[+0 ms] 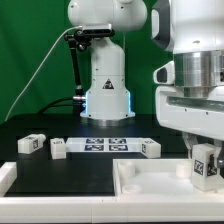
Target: Assemble one leg
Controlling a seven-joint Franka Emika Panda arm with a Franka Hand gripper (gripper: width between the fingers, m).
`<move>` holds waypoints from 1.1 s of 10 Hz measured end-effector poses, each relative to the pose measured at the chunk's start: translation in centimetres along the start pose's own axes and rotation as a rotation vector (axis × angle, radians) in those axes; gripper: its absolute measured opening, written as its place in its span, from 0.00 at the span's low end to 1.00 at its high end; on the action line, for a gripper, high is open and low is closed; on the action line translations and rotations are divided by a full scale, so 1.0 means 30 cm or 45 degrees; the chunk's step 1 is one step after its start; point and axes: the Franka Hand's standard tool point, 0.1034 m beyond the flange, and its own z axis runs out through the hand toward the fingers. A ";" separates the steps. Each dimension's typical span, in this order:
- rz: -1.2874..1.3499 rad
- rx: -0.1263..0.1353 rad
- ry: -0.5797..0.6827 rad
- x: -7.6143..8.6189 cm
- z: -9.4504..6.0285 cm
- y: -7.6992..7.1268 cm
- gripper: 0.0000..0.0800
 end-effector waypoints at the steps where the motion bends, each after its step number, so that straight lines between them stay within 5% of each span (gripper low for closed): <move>1: -0.036 0.001 0.000 0.004 -0.002 -0.001 0.49; 2: -0.133 -0.001 0.002 0.004 -0.003 -0.002 0.71; 3: -0.290 -0.003 -0.001 0.002 -0.005 -0.004 0.79; 8: -1.089 -0.021 0.011 0.001 -0.007 -0.008 0.81; 11: -1.555 -0.065 0.030 0.008 -0.005 -0.005 0.81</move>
Offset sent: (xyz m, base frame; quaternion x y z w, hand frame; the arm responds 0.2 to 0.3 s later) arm 0.0036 0.0029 0.0021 -0.0057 -0.0129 -0.3030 0.9529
